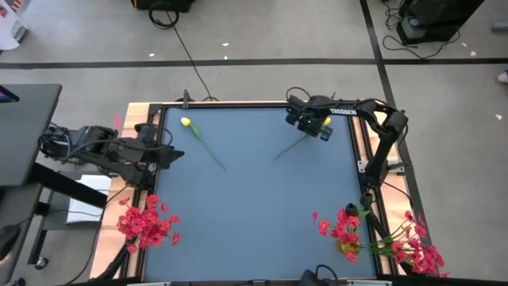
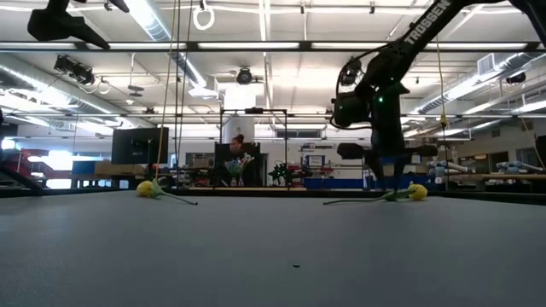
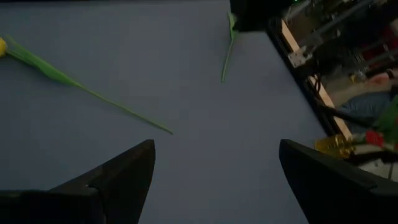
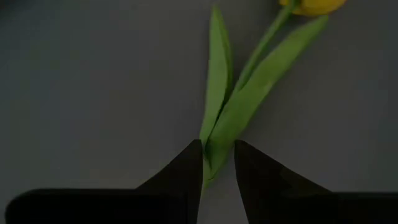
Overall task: Sort flowers into vase by color
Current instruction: Put the right yellow flower into the transparent vase
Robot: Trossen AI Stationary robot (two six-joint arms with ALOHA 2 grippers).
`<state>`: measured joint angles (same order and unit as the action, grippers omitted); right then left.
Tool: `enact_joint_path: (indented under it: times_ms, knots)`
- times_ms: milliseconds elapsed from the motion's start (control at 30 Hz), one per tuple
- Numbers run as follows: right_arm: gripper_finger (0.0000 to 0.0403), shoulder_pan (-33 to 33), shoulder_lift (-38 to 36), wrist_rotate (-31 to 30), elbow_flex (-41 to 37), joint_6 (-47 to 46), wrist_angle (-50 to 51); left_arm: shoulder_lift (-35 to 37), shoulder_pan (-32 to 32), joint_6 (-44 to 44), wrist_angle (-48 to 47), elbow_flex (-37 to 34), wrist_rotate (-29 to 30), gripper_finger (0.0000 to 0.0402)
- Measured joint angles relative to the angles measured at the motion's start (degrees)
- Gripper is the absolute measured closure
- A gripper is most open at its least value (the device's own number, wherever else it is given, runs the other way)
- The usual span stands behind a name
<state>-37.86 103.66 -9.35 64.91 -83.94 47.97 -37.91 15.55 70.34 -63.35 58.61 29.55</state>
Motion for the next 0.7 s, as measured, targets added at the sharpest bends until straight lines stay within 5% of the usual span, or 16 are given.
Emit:
enact_joint_path:
  times_ms: [300, 533, 700]
  knots:
    - [0.0304, -1.1, 0.0, -0.3, -5.6, 0.0, -13.1, 0.0, 0.0, 1.4, -1.3, 0.0, 2.1, 0.0055]
    - [0.0387, -0.7, 0.0, -1.9, -6.8, 5.0, -14.2, 0.0, -1.7, 2.4, -4.4, 0.0, 2.1, 0.008]
    - [0.0385, 2.1, -0.8, -2.2, -7.2, 6.5, -18.3, 0.0, -2.9, 0.6, -4.1, 0.0, 2.1, 0.01]
